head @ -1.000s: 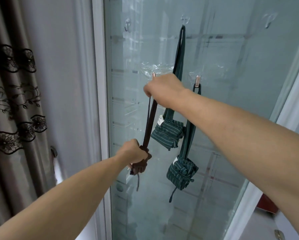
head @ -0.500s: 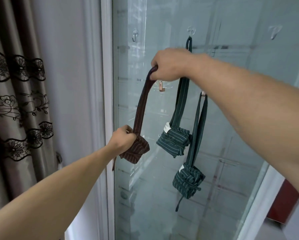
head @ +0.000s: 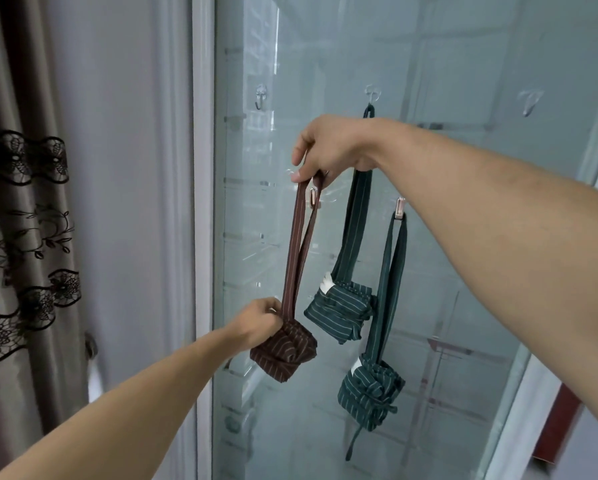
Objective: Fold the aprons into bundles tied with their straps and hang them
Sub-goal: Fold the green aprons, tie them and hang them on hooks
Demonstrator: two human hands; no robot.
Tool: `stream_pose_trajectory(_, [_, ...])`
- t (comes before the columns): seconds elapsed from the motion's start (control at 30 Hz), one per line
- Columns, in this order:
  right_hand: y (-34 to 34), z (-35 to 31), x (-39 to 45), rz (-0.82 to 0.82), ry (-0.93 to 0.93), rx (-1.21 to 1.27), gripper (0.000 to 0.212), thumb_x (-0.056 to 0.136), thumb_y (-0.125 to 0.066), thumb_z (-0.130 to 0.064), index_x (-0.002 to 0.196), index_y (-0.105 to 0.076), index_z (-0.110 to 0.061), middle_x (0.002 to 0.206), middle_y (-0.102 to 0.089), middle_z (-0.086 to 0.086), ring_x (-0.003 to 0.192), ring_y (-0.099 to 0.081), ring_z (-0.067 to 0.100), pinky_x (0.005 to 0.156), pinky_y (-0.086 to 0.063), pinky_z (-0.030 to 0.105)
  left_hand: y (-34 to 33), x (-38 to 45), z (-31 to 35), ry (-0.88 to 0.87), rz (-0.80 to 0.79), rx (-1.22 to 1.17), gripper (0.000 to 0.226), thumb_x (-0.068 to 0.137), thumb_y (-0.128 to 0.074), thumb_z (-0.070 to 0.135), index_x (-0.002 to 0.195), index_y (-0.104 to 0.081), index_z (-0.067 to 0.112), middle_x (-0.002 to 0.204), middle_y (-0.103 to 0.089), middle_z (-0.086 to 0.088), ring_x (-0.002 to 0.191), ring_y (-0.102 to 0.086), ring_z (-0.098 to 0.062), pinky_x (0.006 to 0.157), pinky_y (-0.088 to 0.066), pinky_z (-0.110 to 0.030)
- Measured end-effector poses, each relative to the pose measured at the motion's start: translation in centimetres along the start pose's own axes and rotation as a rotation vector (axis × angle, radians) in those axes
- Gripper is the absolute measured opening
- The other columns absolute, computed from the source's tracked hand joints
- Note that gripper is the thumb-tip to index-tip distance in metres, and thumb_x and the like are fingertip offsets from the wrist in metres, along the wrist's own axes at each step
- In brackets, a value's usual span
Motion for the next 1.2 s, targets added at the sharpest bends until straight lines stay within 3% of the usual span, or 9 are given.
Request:
stream_pose_trajectory(0.1, [0.6, 0.2, 1.0, 0.217, 0.029, -0.295, 0.027, 0.076, -0.090, -0.022, 0.092, -0.069, -0.016, 0.073, -0.065, -0.004, 0.070, -0.065, 0.014, 0.064, -0.053, 0.023, -0.1, 1.1, 0.1, -0.002, 0.014, 0.018, 0.030, 0.078, -0.049, 0.014, 0.104, -0.064, 0.011, 0.099, -0.071, -0.017, 0.098, -0.067, -0.035, 0.089, -0.055, -0.048])
stream_pose_trajectory(0.23, [0.0, 0.9, 2.2, 0.337, 0.058, -0.366, 0.027, 0.070, -0.094, -0.020, 0.076, -0.068, -0.018, 0.079, -0.067, -0.002, 0.079, -0.068, 0.018, 0.076, -0.055, 0.030, -0.7, 2.5, 0.0, -0.009, 0.021, 0.032, 0.020, 0.091, -0.048, 0.006, 0.105, -0.061, 0.011, 0.098, -0.068, -0.012, 0.088, -0.062, -0.024, 0.076, -0.052, -0.036])
stream_pose_trajectory(0.4, [-1.5, 1.7, 3.1, 0.322, 0.035, -0.517, 0.026, 0.070, -0.093, -0.024, 0.081, -0.075, -0.010, 0.084, -0.073, 0.009, 0.076, -0.068, 0.025, 0.074, -0.056, 0.033, -2.2, 2.9, -0.9, -0.004, 0.000, 0.106, 0.023, 0.092, -0.047, 0.008, 0.108, -0.060, 0.018, 0.103, -0.067, -0.007, 0.097, -0.064, -0.024, 0.084, -0.056, -0.038])
stream_pose_trajectory(0.57, [-1.3, 1.8, 3.0, 0.337, 0.022, -0.615, 0.026, 0.070, -0.093, -0.032, 0.082, -0.078, -0.015, 0.083, -0.072, 0.003, 0.080, -0.068, 0.025, 0.067, -0.050, 0.031, -2.5, 3.2, -1.4, -0.023, 0.048, 0.135, 0.024, 0.092, -0.049, 0.011, 0.111, -0.061, 0.020, 0.107, -0.068, -0.005, 0.093, -0.064, -0.022, 0.073, -0.052, -0.029])
stream_pose_trajectory(0.73, [-1.7, 1.4, 3.3, 0.251, 0.037, -0.684, 0.015, 0.089, -0.075, -0.010, 0.103, -0.072, -0.009, 0.105, -0.067, 0.007, 0.092, -0.068, 0.029, 0.080, -0.057, 0.038, -3.3, 3.1, -2.9, 0.011, -0.015, 0.215, 0.039, 0.092, -0.057, 0.015, 0.131, -0.060, 0.017, 0.127, -0.064, -0.003, 0.112, -0.060, -0.020, 0.084, -0.047, -0.026])
stream_pose_trajectory(0.9, [-2.3, 1.3, 3.2, 0.233, 0.046, -0.591, 0.023, 0.086, -0.065, -0.001, 0.105, -0.077, -0.006, 0.104, -0.075, 0.014, 0.084, -0.072, 0.017, 0.090, -0.060, 0.047, -2.9, 3.0, -3.1, 0.027, -0.021, 0.208, 0.044, 0.085, -0.061, 0.010, 0.129, -0.060, 0.018, 0.127, -0.066, -0.004, 0.115, -0.061, -0.021, 0.092, -0.051, -0.029])
stream_pose_trajectory(1.0, [-3.4, 1.7, 2.4, 0.170, 0.042, -0.588, 0.023, 0.088, -0.067, -0.003, 0.108, -0.078, -0.008, 0.107, -0.076, 0.006, 0.105, -0.071, 0.019, 0.095, -0.058, 0.042, -2.8, 2.6, -2.4, 0.003, -0.073, 0.229, 0.049, 0.083, -0.069, 0.009, 0.130, -0.059, 0.019, 0.128, -0.066, -0.001, 0.117, -0.061, -0.020, 0.098, -0.050, -0.031])
stream_pose_trajectory(1.1, [-3.3, 1.7, 1.7, 0.207, 0.066, -0.542, 0.015, 0.088, -0.073, -0.005, 0.097, -0.080, -0.015, 0.096, -0.074, 0.000, 0.095, -0.070, 0.018, 0.081, -0.057, 0.030, -3.8, 2.3, -2.2, -0.031, -0.182, 0.289, 0.068, 0.081, -0.082, 0.017, 0.141, -0.050, 0.019, 0.136, -0.058, 0.000, 0.123, -0.056, -0.021, 0.102, -0.045, -0.031])
stream_pose_trajectory(1.2, [-3.7, 2.4, 1.2, 0.197, 0.076, -0.527, 0.015, 0.089, -0.072, -0.004, 0.097, -0.079, -0.015, 0.097, -0.072, 0.000, 0.091, -0.067, 0.016, 0.076, -0.052, 0.026, -4.7, 2.6, -2.6, -0.053, -0.115, 0.332, 0.068, 0.077, -0.088, 0.027, 0.136, -0.055, 0.020, 0.135, -0.060, 0.001, 0.113, -0.058, -0.020, 0.098, -0.049, -0.030])
Point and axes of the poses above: each hand's wrist, its own x-axis towards the middle knuckle, its own y-axis out of the back of the hand, z = x × y, the point moved 7 cm from there along x, towards the middle knuckle
